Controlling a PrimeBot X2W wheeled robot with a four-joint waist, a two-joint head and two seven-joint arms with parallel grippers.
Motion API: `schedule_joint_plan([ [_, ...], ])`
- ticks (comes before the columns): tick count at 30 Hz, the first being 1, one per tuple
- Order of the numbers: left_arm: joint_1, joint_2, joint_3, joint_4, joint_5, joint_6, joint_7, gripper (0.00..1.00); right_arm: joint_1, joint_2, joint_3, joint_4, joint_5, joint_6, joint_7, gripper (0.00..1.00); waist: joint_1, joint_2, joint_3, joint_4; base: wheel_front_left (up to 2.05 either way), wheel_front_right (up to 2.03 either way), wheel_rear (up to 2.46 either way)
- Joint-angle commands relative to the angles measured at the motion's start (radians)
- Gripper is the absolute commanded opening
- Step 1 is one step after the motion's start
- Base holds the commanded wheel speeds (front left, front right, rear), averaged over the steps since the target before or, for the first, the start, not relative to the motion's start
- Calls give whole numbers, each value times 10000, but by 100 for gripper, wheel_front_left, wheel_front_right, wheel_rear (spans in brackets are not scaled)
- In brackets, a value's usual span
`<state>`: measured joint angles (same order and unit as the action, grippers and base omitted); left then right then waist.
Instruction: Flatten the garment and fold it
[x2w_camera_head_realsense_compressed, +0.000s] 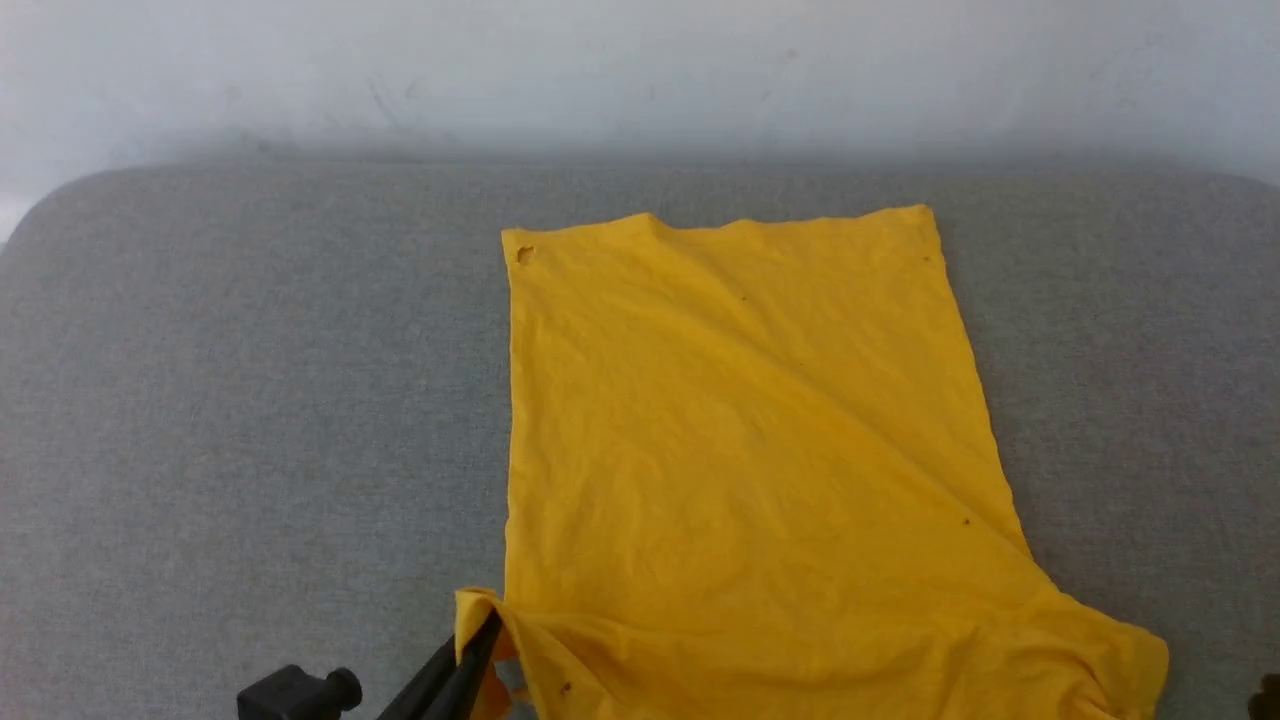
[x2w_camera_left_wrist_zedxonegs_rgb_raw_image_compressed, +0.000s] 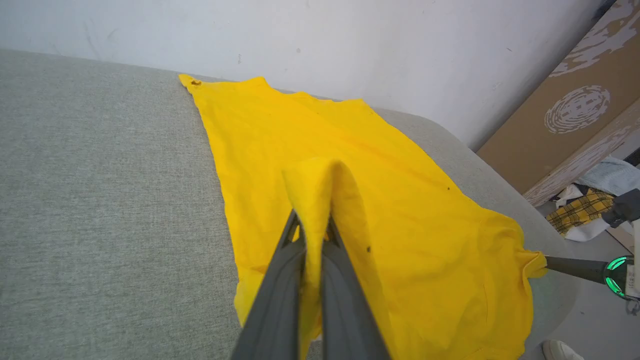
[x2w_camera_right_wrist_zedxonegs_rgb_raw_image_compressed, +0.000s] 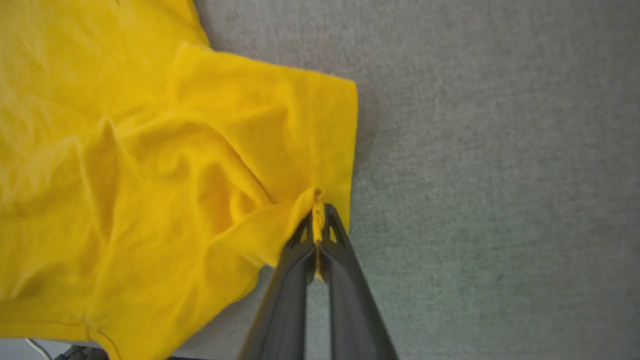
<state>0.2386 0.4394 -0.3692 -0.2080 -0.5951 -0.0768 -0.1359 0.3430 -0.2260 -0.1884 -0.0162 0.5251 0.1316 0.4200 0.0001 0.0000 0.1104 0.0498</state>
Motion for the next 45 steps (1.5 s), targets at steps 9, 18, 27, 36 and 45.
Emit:
schedule_joint_plan([
  [9, -314, -29, -94, -538, 182, 274, 292, 0, -1158, 90, 396, 2753, -703, -9, -982, 95, -1, 0, 419, 158, 0, 0, 0],
  [18, -536, -123, -345, -1092, 454, 347, 301, 0, -1818, -471, -583, -450, 734, -9, -667, 100, -1, 0, 872, 433, 0, 0, 0],
  [27, -1435, -545, -881, -1418, 915, 234, 228, 0, -6114, -1144, -1014, -3462, -128, -9, 1702, 100, -1, 0, 2066, 1025, 0, 0, 0],
  [36, -2362, -1017, -1457, -1626, 1367, 84, 89, 0, -10969, -1500, -268, -96, -2503, -9, 3634, 100, -1, 0, 3690, 2069, 0, 0, 0],
  [45, -2878, -1459, -1954, -1501, 1546, -23, -112, 0, -11761, -1389, -502, 2219, -3764, -9, 4554, 100, -1, 0, 4815, 3083, 0, 0, 0],
])
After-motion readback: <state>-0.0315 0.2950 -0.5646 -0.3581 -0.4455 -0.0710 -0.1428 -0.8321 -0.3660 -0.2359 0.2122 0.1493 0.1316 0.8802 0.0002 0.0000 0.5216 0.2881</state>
